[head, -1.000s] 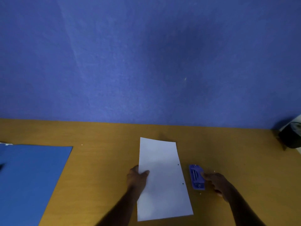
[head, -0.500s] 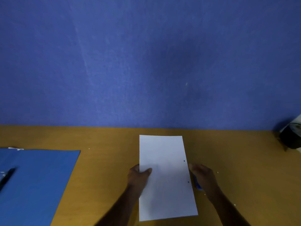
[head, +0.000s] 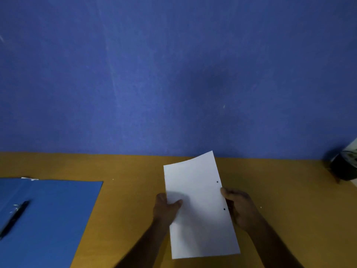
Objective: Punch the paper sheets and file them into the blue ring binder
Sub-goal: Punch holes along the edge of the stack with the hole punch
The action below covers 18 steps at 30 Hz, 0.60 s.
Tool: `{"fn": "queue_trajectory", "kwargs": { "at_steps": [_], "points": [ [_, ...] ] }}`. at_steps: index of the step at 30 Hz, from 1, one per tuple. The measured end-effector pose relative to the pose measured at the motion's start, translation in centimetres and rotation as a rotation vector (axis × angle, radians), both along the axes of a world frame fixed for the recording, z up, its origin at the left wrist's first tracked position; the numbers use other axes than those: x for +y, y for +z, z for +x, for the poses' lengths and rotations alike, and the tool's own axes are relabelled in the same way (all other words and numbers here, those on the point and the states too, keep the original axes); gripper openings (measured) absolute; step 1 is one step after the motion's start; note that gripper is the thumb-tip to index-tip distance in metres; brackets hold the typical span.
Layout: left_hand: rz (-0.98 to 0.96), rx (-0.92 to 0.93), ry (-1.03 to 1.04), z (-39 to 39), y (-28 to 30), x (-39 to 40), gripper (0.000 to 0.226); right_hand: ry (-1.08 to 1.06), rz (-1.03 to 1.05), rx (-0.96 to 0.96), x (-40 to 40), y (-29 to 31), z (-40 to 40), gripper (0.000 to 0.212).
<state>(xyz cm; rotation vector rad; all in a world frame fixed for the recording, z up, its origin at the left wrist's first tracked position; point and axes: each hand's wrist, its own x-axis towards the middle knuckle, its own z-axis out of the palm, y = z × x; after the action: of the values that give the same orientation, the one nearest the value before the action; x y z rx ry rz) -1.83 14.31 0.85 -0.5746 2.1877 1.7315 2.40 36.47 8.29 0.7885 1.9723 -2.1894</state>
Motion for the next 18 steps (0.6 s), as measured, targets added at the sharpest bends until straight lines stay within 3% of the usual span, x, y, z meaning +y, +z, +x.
{"fn": "queue_trajectory", "kwargs": {
  "at_steps": [2,3,6,10,14,18],
  "points": [
    [-0.147,0.087,-0.017,0.8,3.2,0.6,0.093,0.007,-0.022,0.055,-1.0,1.1,-0.1,0.021],
    [-0.104,0.136,-0.025,1.3,4.7,1.0,0.083,0.008,-0.030,0.080,-1.4,1.5,-0.2,0.021],
    [0.239,0.170,-0.116,2.6,8.0,2.3,0.045,0.018,-0.008,0.145,-3.4,2.8,-0.3,0.018],
    [0.447,0.204,-0.209,3.8,10.7,3.6,0.039,0.105,0.175,0.259,-6.2,2.8,0.1,0.018],
    [0.454,0.250,-0.165,4.1,10.4,3.0,0.022,0.147,0.219,0.255,-7.8,2.6,0.4,0.019],
    [0.283,0.316,-0.169,3.2,8.2,1.8,0.014,0.133,0.207,0.326,-6.6,1.3,1.2,0.023]
  ]
}}
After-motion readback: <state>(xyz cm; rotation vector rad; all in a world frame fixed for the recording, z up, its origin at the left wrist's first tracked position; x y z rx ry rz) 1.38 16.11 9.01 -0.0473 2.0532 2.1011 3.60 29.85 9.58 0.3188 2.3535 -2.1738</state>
